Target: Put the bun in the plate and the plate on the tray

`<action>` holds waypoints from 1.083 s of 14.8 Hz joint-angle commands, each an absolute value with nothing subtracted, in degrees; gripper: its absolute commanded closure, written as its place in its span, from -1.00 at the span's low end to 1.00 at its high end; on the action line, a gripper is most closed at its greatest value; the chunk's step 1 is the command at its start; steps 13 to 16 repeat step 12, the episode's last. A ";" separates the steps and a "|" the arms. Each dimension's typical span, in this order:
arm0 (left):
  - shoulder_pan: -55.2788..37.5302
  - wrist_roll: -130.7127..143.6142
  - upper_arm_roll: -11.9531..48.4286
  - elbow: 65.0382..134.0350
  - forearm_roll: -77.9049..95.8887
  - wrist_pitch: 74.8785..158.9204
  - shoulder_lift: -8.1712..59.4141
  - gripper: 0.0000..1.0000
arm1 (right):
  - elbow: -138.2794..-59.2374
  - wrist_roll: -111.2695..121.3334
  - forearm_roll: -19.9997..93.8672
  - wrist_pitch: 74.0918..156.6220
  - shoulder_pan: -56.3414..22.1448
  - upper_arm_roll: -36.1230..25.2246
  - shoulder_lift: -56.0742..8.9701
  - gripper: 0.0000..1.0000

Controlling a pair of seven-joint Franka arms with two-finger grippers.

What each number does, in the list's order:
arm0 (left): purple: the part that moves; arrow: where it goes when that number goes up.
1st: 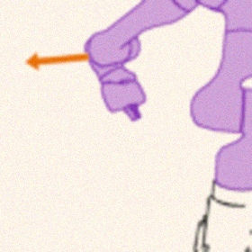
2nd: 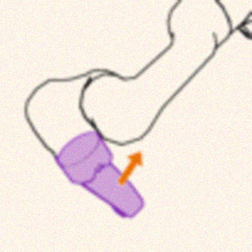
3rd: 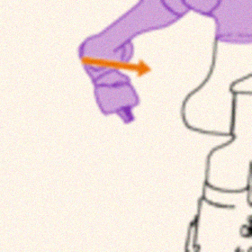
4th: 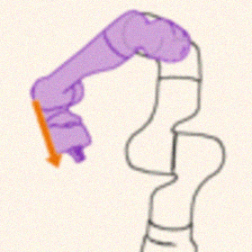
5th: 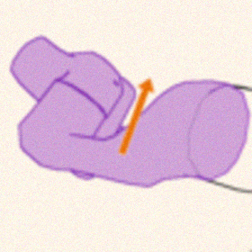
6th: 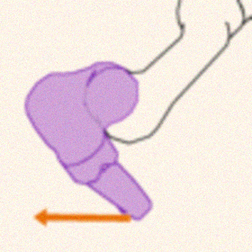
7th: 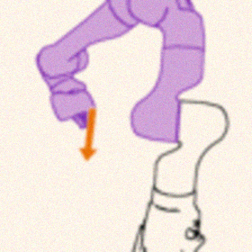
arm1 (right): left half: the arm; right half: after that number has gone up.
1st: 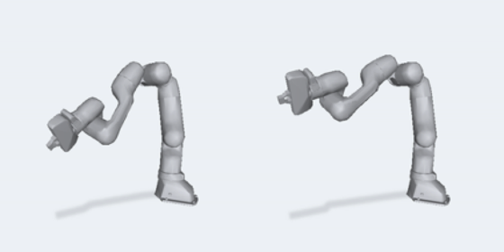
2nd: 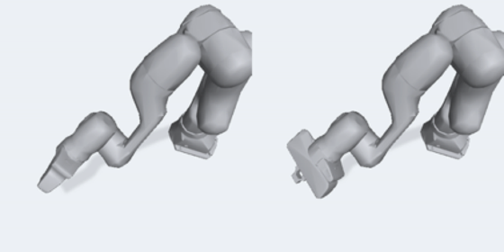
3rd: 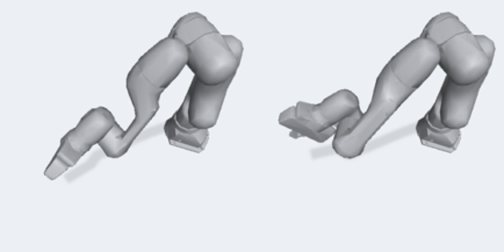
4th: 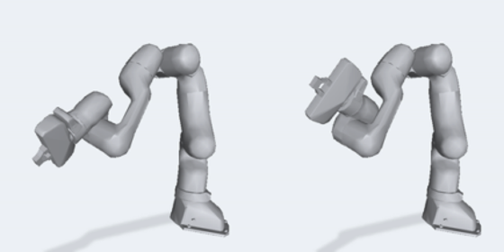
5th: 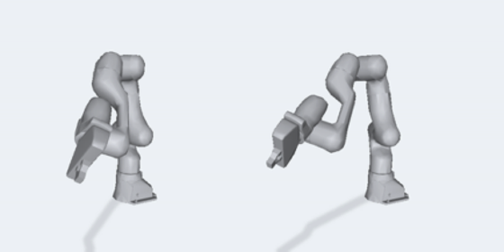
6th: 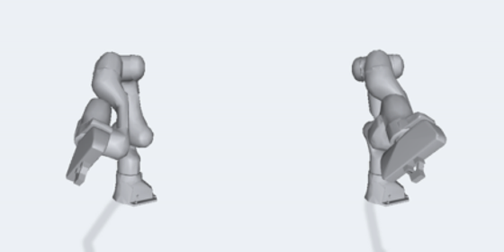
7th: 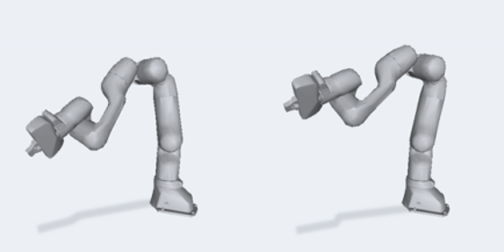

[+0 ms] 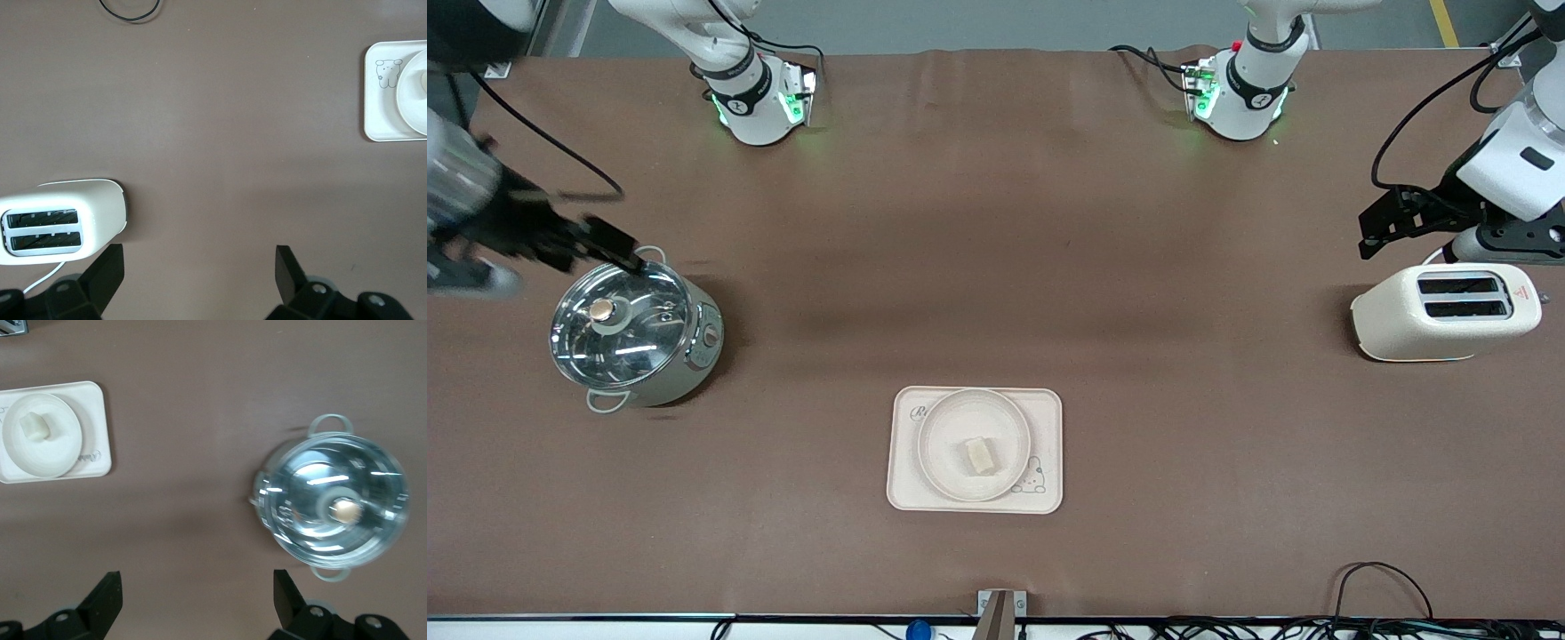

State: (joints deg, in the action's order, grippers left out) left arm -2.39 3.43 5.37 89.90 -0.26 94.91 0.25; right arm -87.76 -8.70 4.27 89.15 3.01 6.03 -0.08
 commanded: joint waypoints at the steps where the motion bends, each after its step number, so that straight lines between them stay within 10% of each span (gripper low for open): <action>1: -1.93 2.90 5.54 89.38 0.53 94.75 0.26 -1.00 | -90.88 -3.62 2.55 88.34 4.57 4.33 3.95 -1.00; 16: -2.11 3.43 5.45 88.68 0.00 94.75 0.35 -1.00 | -89.21 4.13 -0.09 87.28 1.49 -1.67 3.52 -1.00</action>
